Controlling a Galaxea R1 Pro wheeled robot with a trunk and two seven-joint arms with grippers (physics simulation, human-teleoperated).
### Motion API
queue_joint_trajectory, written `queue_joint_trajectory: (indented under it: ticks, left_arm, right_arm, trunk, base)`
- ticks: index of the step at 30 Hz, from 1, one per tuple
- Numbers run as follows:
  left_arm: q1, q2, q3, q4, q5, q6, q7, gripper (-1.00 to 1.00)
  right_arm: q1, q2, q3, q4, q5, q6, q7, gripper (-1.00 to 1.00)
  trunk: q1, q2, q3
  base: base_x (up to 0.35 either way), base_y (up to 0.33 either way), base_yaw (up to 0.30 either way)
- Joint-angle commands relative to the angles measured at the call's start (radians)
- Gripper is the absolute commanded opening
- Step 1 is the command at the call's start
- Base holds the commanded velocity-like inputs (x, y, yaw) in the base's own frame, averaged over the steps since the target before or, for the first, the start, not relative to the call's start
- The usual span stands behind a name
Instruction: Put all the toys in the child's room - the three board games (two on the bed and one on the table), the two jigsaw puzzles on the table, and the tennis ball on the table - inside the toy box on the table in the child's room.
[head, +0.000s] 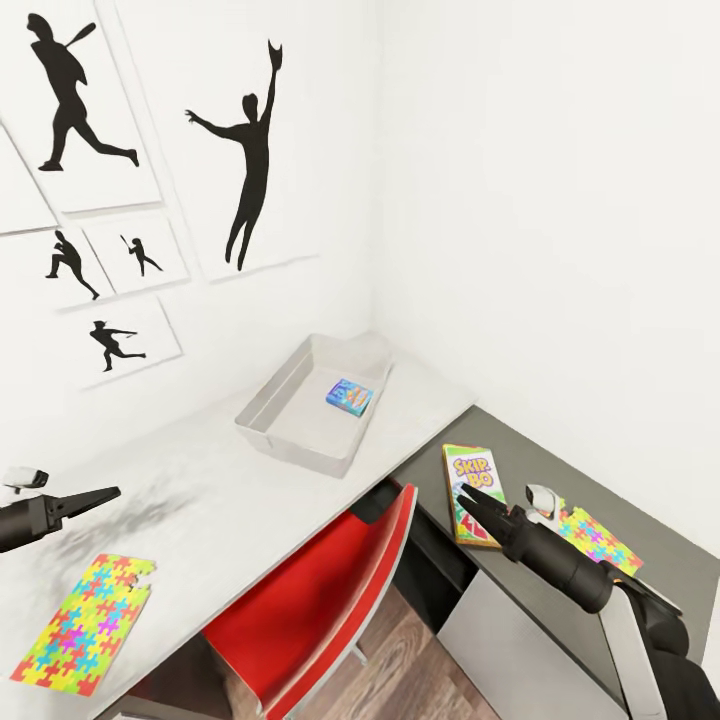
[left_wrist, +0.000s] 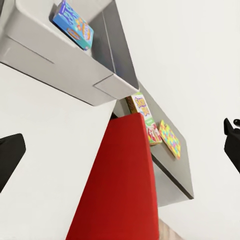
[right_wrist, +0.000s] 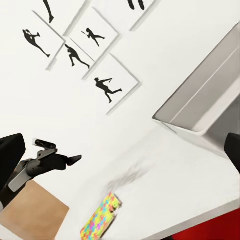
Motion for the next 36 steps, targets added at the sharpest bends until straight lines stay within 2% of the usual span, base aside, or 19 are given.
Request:
queue_joint_trajectory:
  ticks: [1, 36]
  left_arm:
    - [-0.001, -0.001, 0.0, 0.0, -0.001, 0.01, -0.004, 1.0]
    - [0.0, 0.003, 0.002, 0.0, -0.002, 0.008, -0.004, 1.0]
  right_arm:
    - [-0.001, 0.0, 0.0, 0.0, -0.004, 0.007, 0.001, 1.0]
    - [-0.001, 0.002, -0.001, 0.007, -0.008, -0.027, 0.006, 1.0]
  trunk:
    - [0.001, -0.002, -0.002]
    - [0.001, -0.002, -0.001]
  base:
    - [-0.002, 0.001, -0.002]
    - [0.0, 0.0, 0.0]
